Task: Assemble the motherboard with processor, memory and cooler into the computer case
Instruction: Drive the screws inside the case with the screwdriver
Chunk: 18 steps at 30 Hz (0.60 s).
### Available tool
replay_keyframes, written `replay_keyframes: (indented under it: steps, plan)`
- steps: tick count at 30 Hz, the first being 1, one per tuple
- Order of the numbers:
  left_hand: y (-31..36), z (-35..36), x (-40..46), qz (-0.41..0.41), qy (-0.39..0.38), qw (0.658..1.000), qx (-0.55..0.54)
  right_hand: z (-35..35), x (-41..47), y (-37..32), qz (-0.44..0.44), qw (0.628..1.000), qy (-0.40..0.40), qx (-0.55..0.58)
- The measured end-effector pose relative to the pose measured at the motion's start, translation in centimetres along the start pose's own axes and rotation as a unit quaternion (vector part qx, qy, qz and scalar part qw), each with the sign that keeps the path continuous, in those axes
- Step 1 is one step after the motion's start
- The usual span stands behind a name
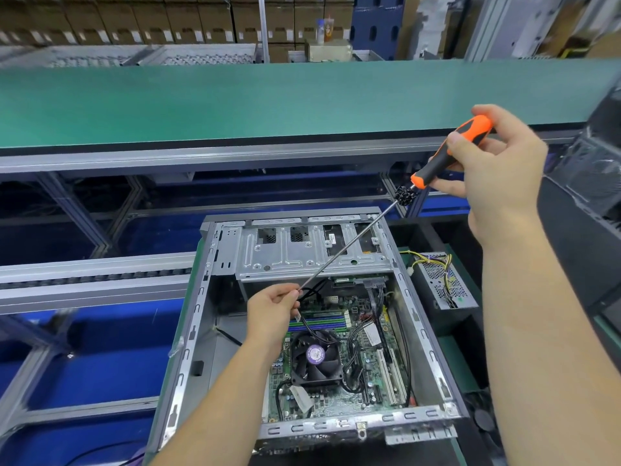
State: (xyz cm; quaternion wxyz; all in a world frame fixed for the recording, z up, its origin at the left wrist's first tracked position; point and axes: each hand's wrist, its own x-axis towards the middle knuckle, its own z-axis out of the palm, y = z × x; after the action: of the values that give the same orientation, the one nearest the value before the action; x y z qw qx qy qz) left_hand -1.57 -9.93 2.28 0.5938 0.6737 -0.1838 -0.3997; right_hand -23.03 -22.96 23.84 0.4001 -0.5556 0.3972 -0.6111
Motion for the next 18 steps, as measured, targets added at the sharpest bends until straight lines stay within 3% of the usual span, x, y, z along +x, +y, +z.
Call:
replay_keyframes:
  steps: [10,18]
  plan:
    - [0.3,0.3,-0.7,0.065,-0.005,0.990,0.123,0.1,-0.2,-0.7,-0.028,0.999,-0.032,-0.017]
    - [0.6,0.8,-1.5,0.130,0.001,0.960,0.249,0.1,-0.5,-1.2,-0.048,0.997,-0.054,-0.031]
